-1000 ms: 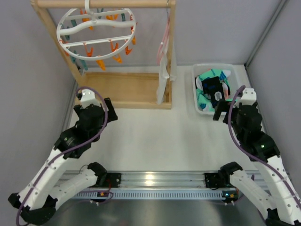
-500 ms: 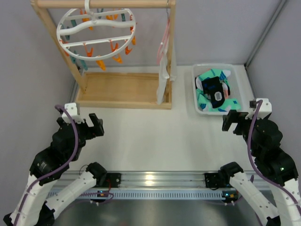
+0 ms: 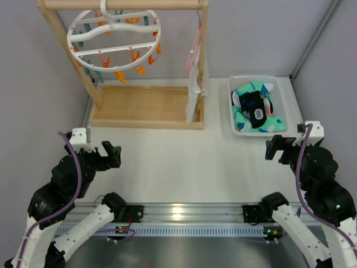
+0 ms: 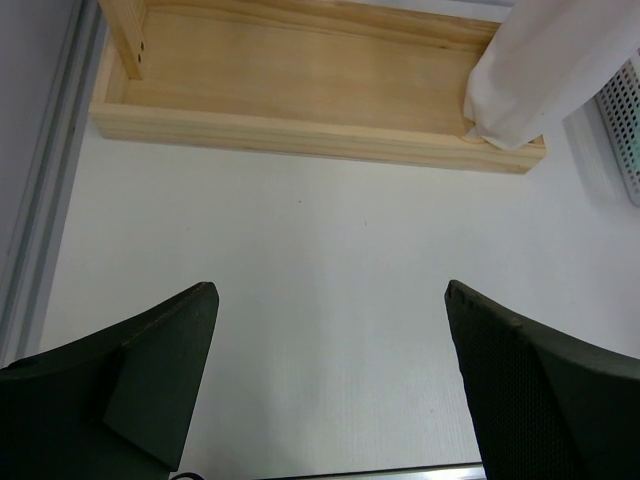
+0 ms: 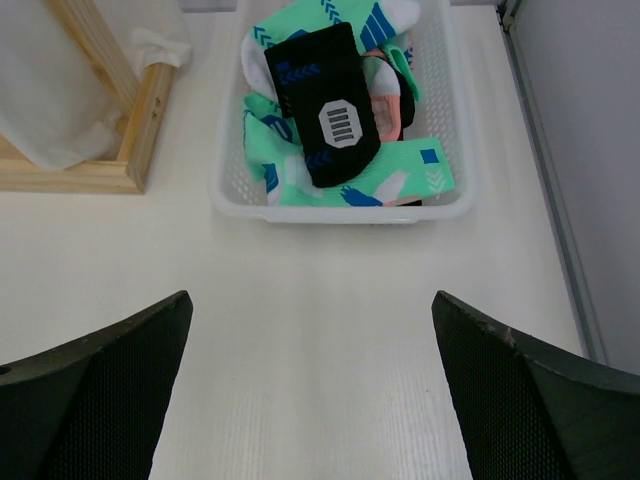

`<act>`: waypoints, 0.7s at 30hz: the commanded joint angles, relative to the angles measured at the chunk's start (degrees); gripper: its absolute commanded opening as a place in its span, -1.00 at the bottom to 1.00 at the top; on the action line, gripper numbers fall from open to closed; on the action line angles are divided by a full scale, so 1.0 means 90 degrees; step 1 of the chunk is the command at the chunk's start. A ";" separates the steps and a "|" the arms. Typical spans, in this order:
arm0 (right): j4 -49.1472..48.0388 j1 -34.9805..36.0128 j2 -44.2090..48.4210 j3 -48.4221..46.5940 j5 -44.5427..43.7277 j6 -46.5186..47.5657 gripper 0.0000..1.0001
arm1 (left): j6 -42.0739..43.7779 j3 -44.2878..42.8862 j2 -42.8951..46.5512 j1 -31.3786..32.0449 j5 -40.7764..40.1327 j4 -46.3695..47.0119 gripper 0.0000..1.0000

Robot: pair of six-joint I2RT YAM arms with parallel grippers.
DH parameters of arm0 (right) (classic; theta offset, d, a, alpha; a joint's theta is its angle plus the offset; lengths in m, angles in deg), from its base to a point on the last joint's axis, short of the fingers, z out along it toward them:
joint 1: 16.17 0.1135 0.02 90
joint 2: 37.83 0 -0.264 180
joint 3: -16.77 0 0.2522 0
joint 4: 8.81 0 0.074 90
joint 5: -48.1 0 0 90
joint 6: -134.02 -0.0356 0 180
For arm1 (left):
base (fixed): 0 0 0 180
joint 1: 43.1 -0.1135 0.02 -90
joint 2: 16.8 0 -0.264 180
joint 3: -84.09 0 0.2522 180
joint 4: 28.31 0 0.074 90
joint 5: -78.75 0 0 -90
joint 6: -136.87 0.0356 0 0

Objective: Remove the socks clipped to the hanger

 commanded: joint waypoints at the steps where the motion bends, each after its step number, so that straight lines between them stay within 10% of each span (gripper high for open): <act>1: 0.0127 -0.0077 0.0014 -0.0133 0.0002 0.0075 0.99 | 0.0089 -0.0124 0.0038 -0.0021 0.0047 -0.0053 0.97; 21: -0.0059 -0.0087 0.0151 -0.0045 0.0051 0.0104 0.99 | 0.0070 -0.0085 0.0116 -0.0021 -0.0236 -0.0034 0.97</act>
